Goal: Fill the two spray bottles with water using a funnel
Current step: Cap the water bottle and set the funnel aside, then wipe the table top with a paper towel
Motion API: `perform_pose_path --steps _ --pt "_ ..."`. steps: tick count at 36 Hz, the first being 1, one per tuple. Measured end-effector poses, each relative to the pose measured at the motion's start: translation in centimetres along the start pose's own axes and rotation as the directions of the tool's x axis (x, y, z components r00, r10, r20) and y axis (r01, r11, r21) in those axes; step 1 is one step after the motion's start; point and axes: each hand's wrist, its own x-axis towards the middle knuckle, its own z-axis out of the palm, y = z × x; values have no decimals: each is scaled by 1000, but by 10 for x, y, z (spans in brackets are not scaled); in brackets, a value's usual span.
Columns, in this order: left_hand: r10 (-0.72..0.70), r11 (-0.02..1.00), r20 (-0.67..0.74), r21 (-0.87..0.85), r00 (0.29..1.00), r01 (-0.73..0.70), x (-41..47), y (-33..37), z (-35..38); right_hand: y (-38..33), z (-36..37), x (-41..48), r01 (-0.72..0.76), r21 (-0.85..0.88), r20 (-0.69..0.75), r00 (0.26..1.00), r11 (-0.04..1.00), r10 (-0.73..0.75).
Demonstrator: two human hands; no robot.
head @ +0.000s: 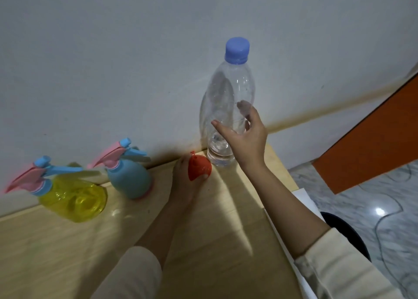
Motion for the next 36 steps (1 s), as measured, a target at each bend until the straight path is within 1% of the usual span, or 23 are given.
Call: perform_pose_path --steps 3,7,11,13,16,19,22,24,25,27,28,29,30,31,32,34,36 --pt "-70 994 -26 82 997 72 2 3 3 2 0 -2 31 20 79 996 999 -32" --pt "-67 985 -76 153 995 78 1 4 5 7 -1 -3 62 -5 159 985 998 -61" --pt "-129 972 -107 182 986 147 3 10 12 8 -8 -5 56 -34 228 973 998 -46" --pt "-168 972 -119 146 979 184 3 13 15 9 -17 -10 37 -48 243 970 998 -24" --pt "-204 975 -123 66 971 213 -2 17 17 17 -36 -21 8 -62 201 980 998 5" --pt "-185 981 -210 16 960 193 -14 20 18 31 -61 -39 -51 -54 130 990 997 57" --pt "-114 993 -326 -54 939 102 -35 32 24 50 -94 -62 -110 -67 44 993 992 113" --pt "-25 996 -316 -92 949 -5 -50 40 34 63 -116 -80 -136 -99 -8 991 986 136" --pt "32 993 -267 -103 963 -62 -58 43 42 69 -127 -90 -152 -114 -38 988 982 149" --pt "140 978 -91 -141 986 -152 -72 51 58 80 -147 -111 -197 -138 -99 978 971 185" --pt "214 965 19 -156 977 -209 -78 55 65 85 -155 -122 -218 -152 -119 972 964 201" --pt "305 946 129 -159 944 -283 -84 57 72 90 -163 -132 -235 -174 -127 968 956 214" --pt "391 919 240 -150 888 -364 -90 58 79 95 -170 -142 -246 -206 -123 967 947 225" --pt "461 887 343 -143 818 -439 -94 59 86 100 -176 -152 -253 -248 -112 966 935 232" --pt "491 863 448 -136 747 -486 -98 60 91 105 -182 -160 -256 -297 -97 967 920 237" --pt "490 831 622 -123 611 -542 -102 63 99 113 -190 -174 -240 -408 -66 970 881 234" --pt "497 779 708 -111 501 -617 -106 66 104 120 -195 -185 -203 -511 -27 975 835 221"
